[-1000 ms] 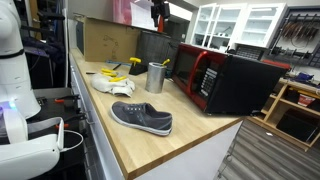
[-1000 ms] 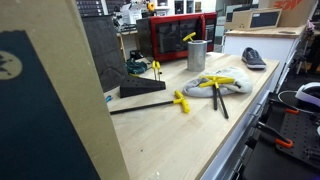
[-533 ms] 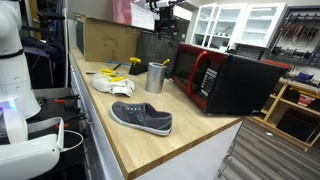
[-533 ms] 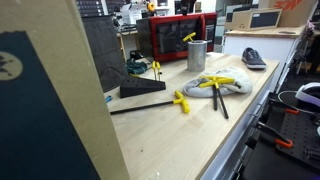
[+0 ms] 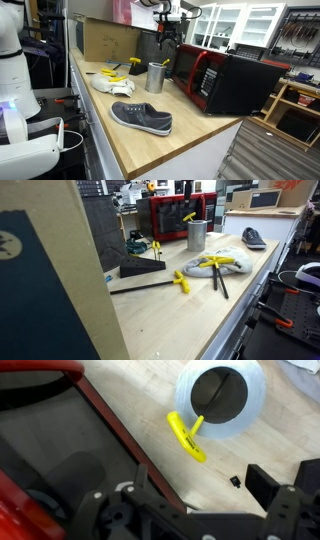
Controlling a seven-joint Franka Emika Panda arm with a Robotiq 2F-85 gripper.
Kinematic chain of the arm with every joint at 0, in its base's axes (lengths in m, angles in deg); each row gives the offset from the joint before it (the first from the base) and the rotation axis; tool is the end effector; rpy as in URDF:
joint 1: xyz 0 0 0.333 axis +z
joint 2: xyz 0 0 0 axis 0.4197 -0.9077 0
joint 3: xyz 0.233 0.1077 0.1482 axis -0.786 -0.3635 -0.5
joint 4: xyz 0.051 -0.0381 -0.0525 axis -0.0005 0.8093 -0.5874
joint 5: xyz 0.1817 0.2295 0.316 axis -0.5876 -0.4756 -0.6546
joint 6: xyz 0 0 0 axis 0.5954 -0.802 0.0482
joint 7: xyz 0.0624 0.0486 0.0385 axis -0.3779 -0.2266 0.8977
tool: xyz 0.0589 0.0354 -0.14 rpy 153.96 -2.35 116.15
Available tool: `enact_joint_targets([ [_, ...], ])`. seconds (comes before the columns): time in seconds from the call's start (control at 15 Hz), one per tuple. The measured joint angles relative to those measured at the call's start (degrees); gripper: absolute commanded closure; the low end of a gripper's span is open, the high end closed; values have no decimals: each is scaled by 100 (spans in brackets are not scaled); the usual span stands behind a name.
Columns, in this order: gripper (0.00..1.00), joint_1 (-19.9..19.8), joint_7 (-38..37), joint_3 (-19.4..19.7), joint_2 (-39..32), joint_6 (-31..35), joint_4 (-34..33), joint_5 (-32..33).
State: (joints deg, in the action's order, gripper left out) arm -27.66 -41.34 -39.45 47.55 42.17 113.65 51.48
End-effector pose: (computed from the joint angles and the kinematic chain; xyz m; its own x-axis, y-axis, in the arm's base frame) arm 0.6716 -0.0774 0.3919 0.8385 0.5427 0.0476 0.5329 -0.8352 0.1360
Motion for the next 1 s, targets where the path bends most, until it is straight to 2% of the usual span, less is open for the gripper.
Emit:
enact_joint_targets([
  [0.4, 0, -202, 663, -126, -384, -599, -225, -174],
  [1.0, 0, -430, 768, -130, -939, -1447, -781, -387],
])
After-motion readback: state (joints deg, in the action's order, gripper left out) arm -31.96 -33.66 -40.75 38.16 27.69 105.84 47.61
